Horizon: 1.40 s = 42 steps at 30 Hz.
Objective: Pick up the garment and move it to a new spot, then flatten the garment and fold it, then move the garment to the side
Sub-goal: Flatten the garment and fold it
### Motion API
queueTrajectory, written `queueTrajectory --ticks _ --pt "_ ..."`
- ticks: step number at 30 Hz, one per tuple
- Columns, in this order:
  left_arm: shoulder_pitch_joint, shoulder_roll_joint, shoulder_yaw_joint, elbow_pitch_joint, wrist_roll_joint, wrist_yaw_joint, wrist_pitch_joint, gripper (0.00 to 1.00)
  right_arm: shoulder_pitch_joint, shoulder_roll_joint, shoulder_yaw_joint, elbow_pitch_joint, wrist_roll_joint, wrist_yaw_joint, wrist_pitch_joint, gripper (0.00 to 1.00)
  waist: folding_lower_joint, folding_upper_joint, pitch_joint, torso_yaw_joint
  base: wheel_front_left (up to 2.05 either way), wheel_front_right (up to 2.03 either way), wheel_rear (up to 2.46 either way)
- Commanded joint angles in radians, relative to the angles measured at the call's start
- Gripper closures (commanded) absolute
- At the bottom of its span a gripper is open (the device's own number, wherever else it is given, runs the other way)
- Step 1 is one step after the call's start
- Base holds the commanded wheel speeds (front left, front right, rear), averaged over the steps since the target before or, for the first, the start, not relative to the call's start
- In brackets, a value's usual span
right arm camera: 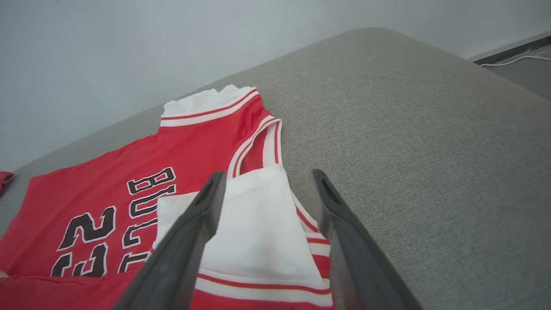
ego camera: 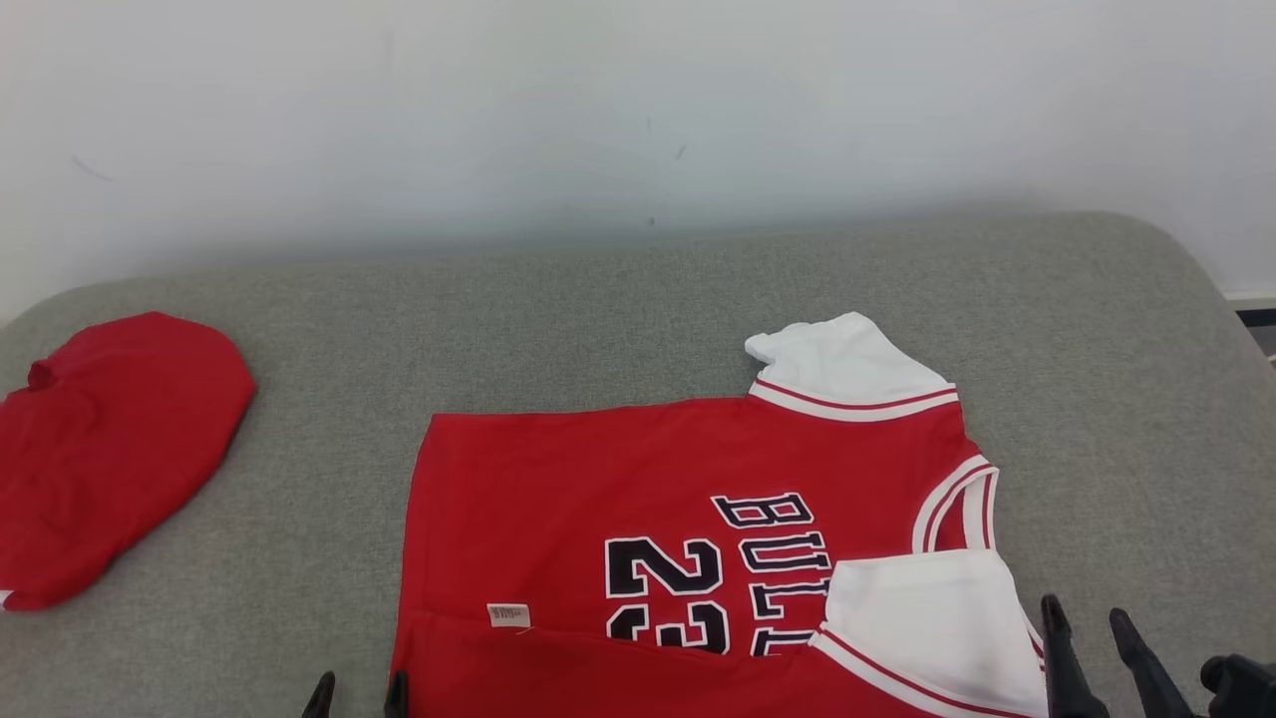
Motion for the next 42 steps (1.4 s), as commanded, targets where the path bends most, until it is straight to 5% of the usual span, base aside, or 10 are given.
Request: queueTrajectory --ticks 1,10,27,42 --pt "0.003 -0.001 0.016 -0.013 0.028 0.009 -0.009 0.0 -0.014 0.003 0.014 -0.014 -0.018 -0.001 -0.04 0.0 0.0 0.0 -0.005 0.004 0.0 0.0 0.0" --pt "-0.018 -0.05 0.103 -0.076 0.089 0.015 -0.009 0.0 -0.022 -0.004 0.066 0.005 -0.076 -0.001 -0.14 0.0 0.0 0.0 -0.011 0.016 0.0 0.0 0.0" --pt "-0.152 -0.058 0.165 0.031 0.119 -0.097 -0.002 0.0 -0.1 -0.003 0.116 0.042 -0.1 -0.001 -0.188 0.0 0.0 0.0 0.027 0.0 0.0 0.0 0.0" --pt "-0.598 0.029 0.136 0.272 0.02 -0.256 0.304 0.0 -0.566 -0.016 0.17 0.249 -0.08 -0.001 -0.223 0.0 0.0 0.0 0.246 -0.107 0.0 0.0 0.0"
